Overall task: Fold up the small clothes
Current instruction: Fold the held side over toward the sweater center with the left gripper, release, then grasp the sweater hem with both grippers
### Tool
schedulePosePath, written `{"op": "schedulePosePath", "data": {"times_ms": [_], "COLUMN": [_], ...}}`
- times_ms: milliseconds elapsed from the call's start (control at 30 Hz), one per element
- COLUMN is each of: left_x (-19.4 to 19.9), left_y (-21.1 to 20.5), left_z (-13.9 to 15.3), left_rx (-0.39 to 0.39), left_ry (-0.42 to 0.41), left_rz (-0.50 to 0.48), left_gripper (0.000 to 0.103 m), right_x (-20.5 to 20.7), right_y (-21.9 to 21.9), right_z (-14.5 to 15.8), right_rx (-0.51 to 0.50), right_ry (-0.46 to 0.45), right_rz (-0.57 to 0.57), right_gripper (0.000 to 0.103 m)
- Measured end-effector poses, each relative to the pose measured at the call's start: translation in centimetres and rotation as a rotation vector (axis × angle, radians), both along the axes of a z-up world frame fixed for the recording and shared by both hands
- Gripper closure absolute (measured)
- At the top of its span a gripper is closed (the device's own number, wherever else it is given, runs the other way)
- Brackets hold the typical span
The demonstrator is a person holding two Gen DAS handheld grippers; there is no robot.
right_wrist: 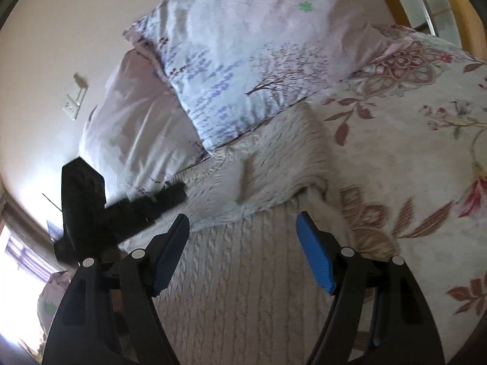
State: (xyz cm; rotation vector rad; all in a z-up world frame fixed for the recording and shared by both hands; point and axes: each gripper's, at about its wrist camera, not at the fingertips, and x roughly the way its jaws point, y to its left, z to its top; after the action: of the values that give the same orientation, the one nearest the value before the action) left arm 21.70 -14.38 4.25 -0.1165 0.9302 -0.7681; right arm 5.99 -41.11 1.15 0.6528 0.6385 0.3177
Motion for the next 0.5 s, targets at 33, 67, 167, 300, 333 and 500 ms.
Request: {"op": "schedulePosePath", "data": {"times_ms": [33, 67, 167, 300, 333, 500], "left_x": [-0.5, -1.0, -2.2, -3.3, -3.6, -4.9], "left_y": [0.4, 1.3, 6.4, 14.5, 15.9, 24.5], "left_z": [0.1, 0.4, 1.6, 2.4, 2.2, 0.1], "left_rx": [0.007, 0.013, 0.056, 0.208, 0.234, 0.355], "left_ry": [-0.015, -0.029, -0.095, -0.189, -0.193, -0.133], "left_rz": [-0.005, 0.007, 0.098, 0.323, 0.357, 0.547], "left_gripper": [0.046, 0.039, 0.036, 0.036, 0.036, 0.037], "right_x": [0.2, 0.4, 2.0, 5.5, 6.4, 9.6], "right_y": [-0.1, 0.0, 0.7, 2.3, 2.8, 5.1], "right_z": [0.2, 0.4, 1.6, 2.0, 1.9, 0.0], "right_rx": [-0.006, -0.012, -0.044, -0.049, -0.053, -0.066], "right_ry": [0.005, 0.007, 0.027, 0.086, 0.104, 0.192], "right_rz": [0.003, 0.007, 0.053, 0.131, 0.144, 0.174], "right_gripper": [0.029, 0.029, 0.037, 0.045, 0.045, 0.053]}}
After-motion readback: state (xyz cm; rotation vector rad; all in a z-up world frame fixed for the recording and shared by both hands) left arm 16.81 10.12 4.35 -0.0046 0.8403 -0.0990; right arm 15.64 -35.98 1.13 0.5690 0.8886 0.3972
